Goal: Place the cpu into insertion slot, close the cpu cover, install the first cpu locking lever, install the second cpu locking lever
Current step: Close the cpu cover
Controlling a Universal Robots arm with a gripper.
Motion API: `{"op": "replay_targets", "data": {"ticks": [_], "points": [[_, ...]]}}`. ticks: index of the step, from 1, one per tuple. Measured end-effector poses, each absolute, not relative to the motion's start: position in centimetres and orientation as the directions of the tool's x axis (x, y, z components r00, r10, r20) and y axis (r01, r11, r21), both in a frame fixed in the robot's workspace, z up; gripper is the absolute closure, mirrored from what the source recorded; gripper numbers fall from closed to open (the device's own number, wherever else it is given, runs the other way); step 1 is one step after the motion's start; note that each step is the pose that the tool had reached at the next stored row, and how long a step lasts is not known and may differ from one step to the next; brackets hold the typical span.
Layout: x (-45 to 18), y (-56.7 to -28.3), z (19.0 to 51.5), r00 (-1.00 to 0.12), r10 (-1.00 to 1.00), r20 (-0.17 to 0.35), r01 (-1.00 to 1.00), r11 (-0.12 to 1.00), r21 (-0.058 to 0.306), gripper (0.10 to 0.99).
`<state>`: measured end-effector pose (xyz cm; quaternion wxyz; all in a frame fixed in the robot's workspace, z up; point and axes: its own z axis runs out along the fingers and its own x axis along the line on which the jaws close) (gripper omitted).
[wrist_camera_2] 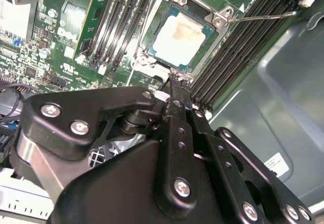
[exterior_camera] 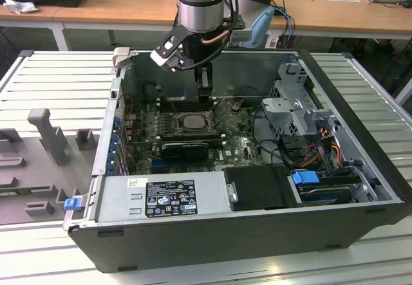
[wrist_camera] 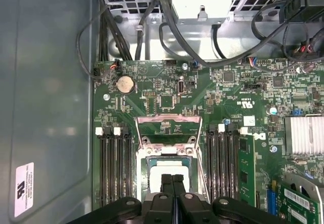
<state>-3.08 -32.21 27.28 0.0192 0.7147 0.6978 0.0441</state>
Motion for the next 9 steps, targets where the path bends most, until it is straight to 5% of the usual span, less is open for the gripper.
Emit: {"op": "replay_targets", "data": {"ticks": [9], "points": [[-2.32, -32.21, 27.58, 0.022, 0.999, 0.036, 0.996, -0.026, 0.089, 0.980]]}}
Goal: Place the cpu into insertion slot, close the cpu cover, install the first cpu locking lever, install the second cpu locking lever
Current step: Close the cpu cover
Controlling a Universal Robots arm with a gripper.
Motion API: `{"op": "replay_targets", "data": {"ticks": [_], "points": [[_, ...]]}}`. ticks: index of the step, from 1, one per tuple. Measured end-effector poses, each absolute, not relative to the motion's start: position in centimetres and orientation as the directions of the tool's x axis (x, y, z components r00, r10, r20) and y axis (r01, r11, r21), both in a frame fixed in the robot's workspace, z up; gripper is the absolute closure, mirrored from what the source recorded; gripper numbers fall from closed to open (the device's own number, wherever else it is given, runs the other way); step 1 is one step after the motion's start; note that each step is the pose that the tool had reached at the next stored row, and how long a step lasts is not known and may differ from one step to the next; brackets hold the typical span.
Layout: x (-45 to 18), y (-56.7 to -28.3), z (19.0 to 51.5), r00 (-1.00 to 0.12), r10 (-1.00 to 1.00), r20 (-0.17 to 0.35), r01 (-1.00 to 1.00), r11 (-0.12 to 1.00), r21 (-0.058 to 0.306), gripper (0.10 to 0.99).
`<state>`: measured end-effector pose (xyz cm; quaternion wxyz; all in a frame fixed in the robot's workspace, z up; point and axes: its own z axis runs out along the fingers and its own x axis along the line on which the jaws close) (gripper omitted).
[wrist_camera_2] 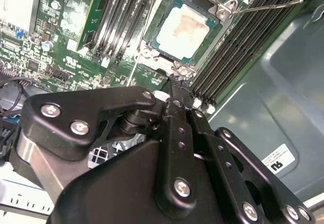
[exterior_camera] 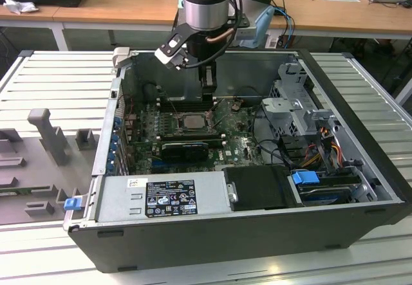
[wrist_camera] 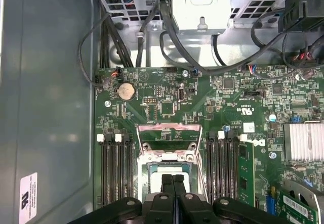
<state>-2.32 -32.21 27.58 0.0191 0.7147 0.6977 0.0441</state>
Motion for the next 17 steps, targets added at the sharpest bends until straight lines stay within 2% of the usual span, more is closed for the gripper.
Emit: {"op": "replay_targets", "data": {"ticks": [17], "points": [[-1.0, -32.2, 28.5, 0.022, 0.999, 0.037, 0.996, -0.025, 0.089, 0.980]]}}
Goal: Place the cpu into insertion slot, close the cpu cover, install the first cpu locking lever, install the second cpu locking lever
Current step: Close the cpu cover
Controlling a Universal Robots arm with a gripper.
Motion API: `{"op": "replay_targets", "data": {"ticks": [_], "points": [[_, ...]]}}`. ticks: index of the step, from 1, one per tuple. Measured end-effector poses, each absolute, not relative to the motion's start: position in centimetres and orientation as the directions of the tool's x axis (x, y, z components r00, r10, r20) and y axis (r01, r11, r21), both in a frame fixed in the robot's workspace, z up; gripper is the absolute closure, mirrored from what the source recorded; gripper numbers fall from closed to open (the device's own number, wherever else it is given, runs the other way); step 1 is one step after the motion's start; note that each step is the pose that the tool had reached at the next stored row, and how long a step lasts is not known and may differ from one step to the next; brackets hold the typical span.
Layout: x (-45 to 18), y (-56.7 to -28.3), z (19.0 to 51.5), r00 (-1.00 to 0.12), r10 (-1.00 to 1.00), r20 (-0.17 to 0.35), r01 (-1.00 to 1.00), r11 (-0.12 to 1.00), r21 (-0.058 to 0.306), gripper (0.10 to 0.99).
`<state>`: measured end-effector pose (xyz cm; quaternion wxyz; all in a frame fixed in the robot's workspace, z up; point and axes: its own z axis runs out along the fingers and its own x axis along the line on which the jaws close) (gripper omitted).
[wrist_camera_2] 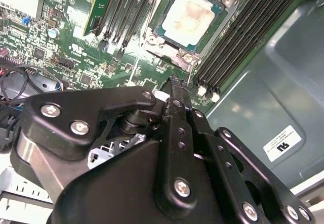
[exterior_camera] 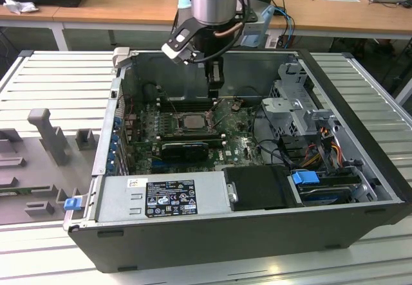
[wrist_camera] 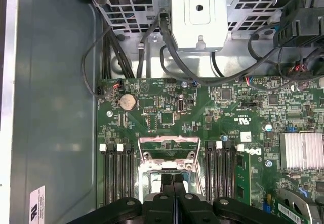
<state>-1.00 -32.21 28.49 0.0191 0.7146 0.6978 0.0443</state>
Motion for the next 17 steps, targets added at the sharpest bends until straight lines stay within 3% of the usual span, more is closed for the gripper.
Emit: {"op": "replay_targets", "data": {"ticks": [17], "points": [[1.2, -32.2, 29.2, 0.022, 0.999, 0.036, 0.996, -0.025, 0.089, 0.980]]}}
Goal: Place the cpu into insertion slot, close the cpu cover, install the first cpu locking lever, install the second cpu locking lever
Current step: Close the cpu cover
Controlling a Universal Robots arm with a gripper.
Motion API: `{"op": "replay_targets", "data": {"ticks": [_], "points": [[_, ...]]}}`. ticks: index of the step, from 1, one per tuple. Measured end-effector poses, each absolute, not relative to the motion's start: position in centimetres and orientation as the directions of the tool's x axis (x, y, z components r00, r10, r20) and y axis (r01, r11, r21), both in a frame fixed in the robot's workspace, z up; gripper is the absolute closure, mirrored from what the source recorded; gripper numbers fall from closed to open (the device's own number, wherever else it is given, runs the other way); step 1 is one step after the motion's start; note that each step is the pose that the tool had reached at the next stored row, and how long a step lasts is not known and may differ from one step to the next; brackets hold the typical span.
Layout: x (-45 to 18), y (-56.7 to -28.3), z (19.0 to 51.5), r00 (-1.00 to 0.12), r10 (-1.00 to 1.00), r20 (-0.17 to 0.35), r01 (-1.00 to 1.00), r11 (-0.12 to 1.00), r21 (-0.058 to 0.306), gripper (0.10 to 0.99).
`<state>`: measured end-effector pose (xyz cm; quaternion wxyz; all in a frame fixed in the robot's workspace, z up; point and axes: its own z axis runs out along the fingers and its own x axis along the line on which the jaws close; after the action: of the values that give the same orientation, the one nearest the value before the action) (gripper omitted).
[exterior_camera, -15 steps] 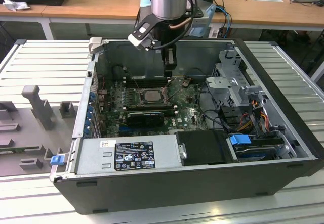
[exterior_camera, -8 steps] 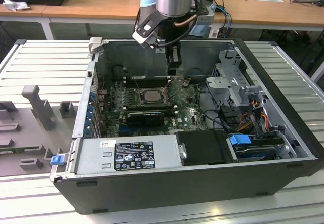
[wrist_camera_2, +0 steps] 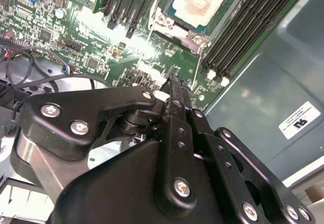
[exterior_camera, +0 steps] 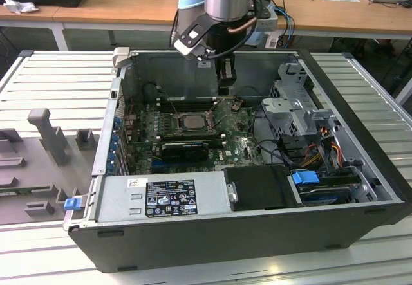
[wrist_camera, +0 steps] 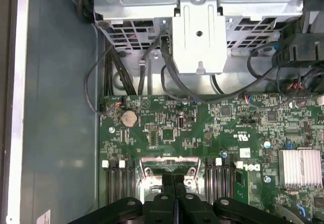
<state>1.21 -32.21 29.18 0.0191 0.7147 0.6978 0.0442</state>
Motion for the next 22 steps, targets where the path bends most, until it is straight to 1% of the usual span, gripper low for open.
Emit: {"op": "replay_targets", "data": {"ticks": [22], "points": [[4.3, -32.2, 29.3, 0.022, 0.999, 0.036, 0.996, -0.025, 0.089, 0.980]]}}
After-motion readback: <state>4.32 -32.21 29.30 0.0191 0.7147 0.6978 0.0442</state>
